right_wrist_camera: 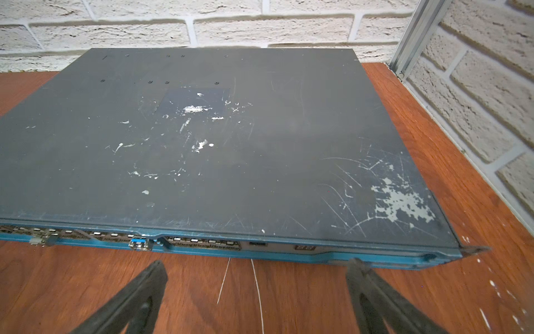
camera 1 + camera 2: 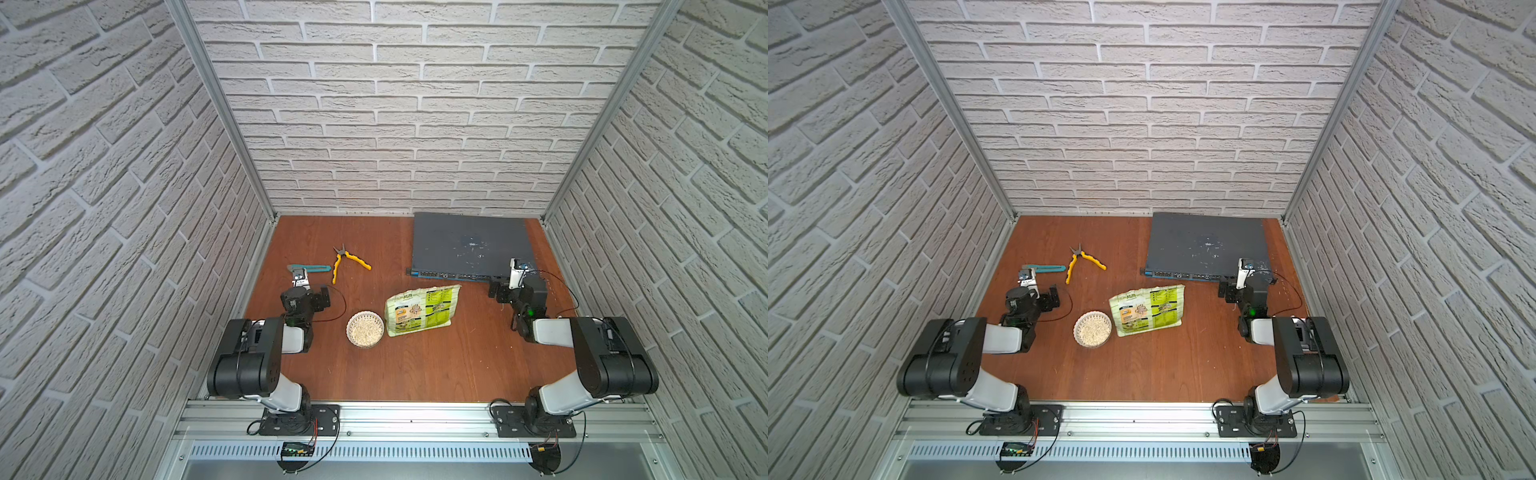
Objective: Pour the oats into the breakfast bowl
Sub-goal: Reset both arms
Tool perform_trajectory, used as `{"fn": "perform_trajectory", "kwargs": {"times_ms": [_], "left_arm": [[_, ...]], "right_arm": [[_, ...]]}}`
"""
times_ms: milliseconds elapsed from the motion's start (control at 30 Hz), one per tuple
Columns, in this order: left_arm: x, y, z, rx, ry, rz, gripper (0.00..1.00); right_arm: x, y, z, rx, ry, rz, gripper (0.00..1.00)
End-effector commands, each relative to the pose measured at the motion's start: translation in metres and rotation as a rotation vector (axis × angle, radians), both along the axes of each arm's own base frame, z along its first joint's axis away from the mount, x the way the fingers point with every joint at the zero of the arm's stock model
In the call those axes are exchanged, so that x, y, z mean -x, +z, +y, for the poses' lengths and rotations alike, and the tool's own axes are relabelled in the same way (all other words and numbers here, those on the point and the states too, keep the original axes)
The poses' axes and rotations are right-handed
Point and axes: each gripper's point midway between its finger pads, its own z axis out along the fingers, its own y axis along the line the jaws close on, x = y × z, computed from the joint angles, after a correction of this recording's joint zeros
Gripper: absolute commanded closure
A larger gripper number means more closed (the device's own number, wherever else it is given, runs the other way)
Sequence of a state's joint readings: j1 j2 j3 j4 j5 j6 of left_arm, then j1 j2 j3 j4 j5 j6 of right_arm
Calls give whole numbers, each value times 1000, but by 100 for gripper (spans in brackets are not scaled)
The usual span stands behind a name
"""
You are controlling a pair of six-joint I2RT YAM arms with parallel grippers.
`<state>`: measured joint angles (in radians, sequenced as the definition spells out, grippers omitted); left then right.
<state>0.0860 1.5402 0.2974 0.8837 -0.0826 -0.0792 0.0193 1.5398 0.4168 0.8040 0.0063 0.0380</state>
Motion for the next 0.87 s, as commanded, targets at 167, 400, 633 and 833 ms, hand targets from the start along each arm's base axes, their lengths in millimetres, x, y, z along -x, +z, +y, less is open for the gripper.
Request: {"fn": "perform_trajectory", "kwargs": {"times_ms": [167,400,633,833], "left_arm": [[-27,29,5,6,-1,-76,2],[-27,29,3,-6,-2,-73,2],[-27,29,3,-7,-2,-72,2],[-27,29,3,-7,-2,-73,2]], "right_arm": [[-3,6,0,-15,0,-22,1],[-3,6,0,-14,0,-23,1],[-3,6,0,-15,-1,-23,1],[-3,6,0,-14,0,-22,1]]}}
